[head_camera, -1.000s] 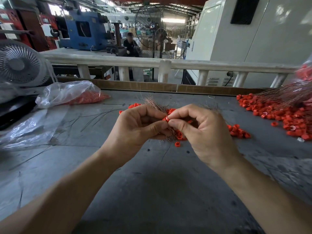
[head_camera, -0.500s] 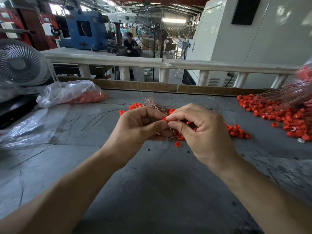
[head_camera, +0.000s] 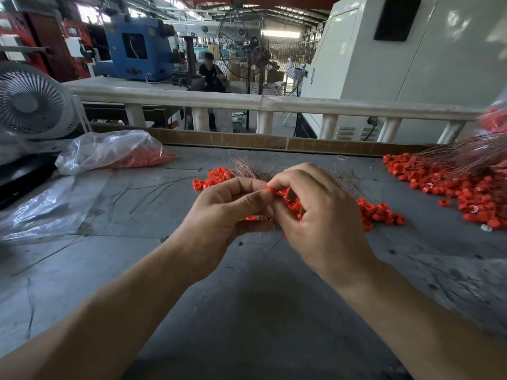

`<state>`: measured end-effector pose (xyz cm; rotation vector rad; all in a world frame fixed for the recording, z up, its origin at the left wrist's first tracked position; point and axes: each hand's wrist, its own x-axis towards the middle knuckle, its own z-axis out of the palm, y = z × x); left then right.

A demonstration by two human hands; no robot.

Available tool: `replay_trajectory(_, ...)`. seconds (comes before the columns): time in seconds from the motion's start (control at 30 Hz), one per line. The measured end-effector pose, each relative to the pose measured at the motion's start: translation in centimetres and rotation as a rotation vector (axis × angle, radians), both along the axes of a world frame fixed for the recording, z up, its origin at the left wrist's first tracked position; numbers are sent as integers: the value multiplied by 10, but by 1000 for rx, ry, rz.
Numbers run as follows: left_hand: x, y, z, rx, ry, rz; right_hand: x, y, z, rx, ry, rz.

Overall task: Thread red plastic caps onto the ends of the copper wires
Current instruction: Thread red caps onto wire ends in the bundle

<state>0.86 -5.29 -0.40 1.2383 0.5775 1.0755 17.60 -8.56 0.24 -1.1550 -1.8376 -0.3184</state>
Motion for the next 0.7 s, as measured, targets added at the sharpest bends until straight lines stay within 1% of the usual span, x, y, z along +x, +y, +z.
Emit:
replay_trajectory(0.13, 0, 0, 1, -51, -17, -29, 5, 2, -1, -22, 16, 7)
replay_trajectory(0.27, 1, 1, 0, -18, 44, 6, 5, 3, -2, -2, -2, 15)
replay_trajectory(0.37, 2, 0, -1, 4, 56, 26, 5, 4, -3, 24, -8, 24)
replay_trajectory(0.5, 2, 0, -2, 29, 81, 62, 0, 4, -5, 46, -31, -13)
replay_trajectory(0.7, 0, -1, -1, -9, 49, 28, 2, 4, -7, 57, 10, -7)
